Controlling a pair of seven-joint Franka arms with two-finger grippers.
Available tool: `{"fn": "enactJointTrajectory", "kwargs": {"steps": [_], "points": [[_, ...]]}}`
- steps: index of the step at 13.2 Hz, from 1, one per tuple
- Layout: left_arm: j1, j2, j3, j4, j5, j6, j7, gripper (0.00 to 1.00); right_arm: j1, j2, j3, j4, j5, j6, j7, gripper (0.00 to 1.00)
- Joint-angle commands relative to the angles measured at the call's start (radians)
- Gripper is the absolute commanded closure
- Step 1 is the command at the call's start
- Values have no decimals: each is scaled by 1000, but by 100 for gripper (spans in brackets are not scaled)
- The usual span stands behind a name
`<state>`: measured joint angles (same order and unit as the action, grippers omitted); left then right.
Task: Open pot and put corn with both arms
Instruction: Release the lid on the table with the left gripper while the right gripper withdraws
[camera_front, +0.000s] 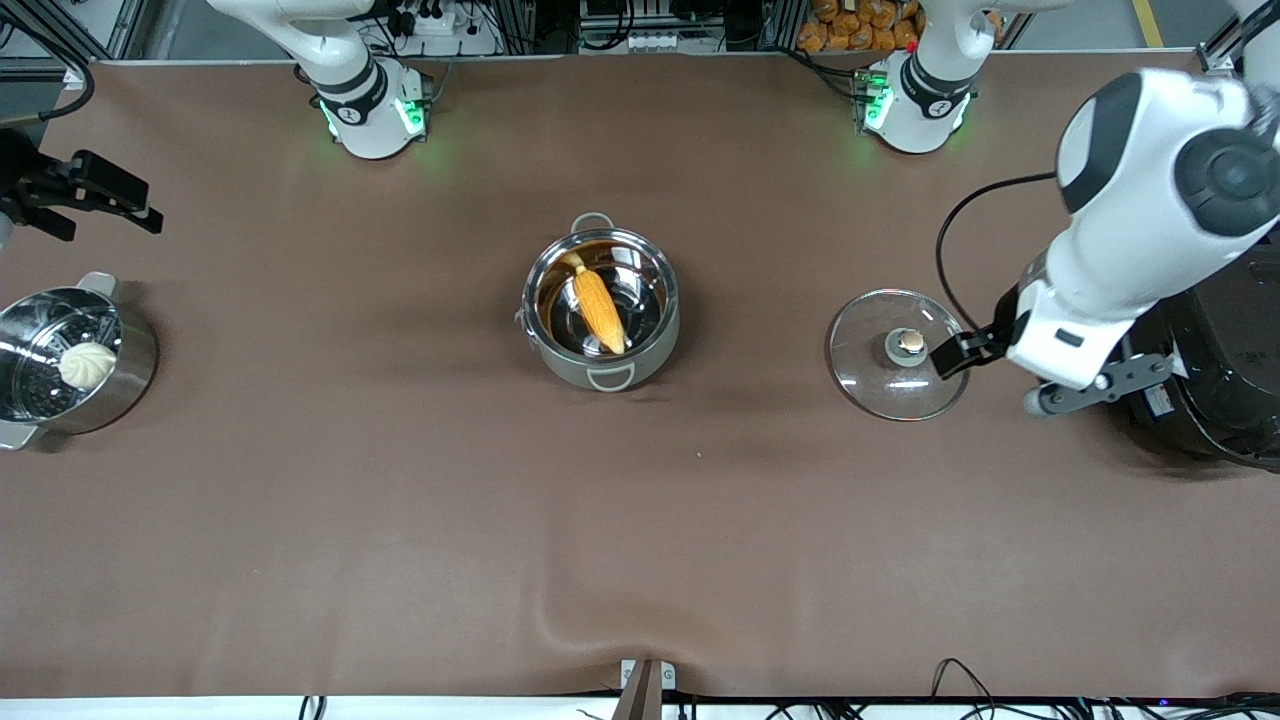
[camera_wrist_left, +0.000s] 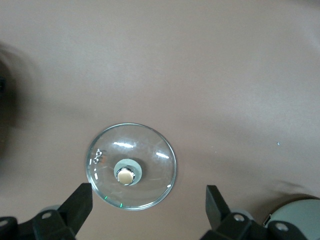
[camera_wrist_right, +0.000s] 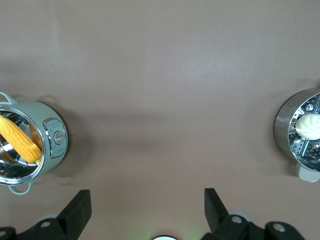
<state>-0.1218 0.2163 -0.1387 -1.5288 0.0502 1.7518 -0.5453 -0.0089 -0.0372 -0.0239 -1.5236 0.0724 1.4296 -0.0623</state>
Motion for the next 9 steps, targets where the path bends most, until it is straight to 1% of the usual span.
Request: {"fn": "enactJointTrajectory", "kwargs": {"steps": [1,3,5,6,8,9], "points": [[10,-53,-5,18,3,-54,25,0,4,-33,-7,-32,9,6,2,0],[20,-110,5,18,3,-103,50,0,1,-33,-10,-33,1,6,4,0],[51,-155,8,12,-4,-114,158,0,0,-33,-8,-33,0,5,4,0],[54,-167,22,9,-4,-115,180,0,-5,-33,-8,-33,0,5,4,0],[79,-195,28,-5,-12,-136,255,0,-5,-32,-7,-33,0,8,4,0],[82,-204,36,-7,-12,-143,260,0,-5,-32,-7,-33,0,8,4,0]]}}
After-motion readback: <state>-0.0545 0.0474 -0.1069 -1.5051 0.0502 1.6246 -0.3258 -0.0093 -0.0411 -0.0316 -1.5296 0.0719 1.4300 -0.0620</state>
